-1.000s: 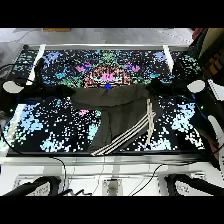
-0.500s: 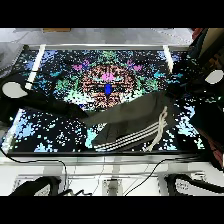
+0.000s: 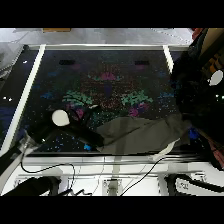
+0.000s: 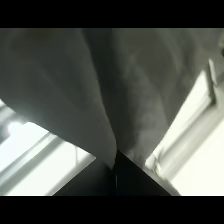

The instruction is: Fold the clothes and pants, and hang the long-sleeved shirts on hangers.

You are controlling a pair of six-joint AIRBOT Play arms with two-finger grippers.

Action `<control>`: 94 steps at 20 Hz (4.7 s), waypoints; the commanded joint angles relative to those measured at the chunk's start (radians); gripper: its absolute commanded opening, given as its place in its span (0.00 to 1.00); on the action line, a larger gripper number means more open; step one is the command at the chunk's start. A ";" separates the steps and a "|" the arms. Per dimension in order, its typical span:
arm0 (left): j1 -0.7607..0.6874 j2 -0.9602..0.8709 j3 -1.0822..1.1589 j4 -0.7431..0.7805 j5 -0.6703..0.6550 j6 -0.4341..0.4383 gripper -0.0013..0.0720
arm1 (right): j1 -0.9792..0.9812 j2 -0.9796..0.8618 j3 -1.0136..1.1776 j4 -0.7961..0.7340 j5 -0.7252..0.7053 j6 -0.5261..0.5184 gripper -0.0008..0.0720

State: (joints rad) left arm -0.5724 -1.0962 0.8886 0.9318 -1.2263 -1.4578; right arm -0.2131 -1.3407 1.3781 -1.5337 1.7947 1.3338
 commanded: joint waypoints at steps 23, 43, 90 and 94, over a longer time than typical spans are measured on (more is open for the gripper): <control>-0.003 -0.483 0.094 -0.364 0.446 0.277 0.98 | -0.297 0.003 -0.231 -0.068 -0.188 -0.026 0.96; 0.279 -0.482 0.525 0.363 -0.106 0.345 0.02 | -0.297 0.002 -0.232 0.310 -0.338 -0.191 0.96; 0.433 -0.464 0.524 0.346 -0.125 0.290 0.71 | -0.033 -0.043 -0.505 0.945 -0.406 -0.432 0.99; 0.433 -0.464 0.524 0.347 -0.126 0.290 0.71 | 0.021 -0.043 -0.468 0.674 -0.539 -0.262 0.96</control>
State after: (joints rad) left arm -0.1387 -1.5600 1.4120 1.2781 -1.3518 -1.1679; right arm -0.2298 -1.3891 0.8997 -0.7044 1.3464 0.9607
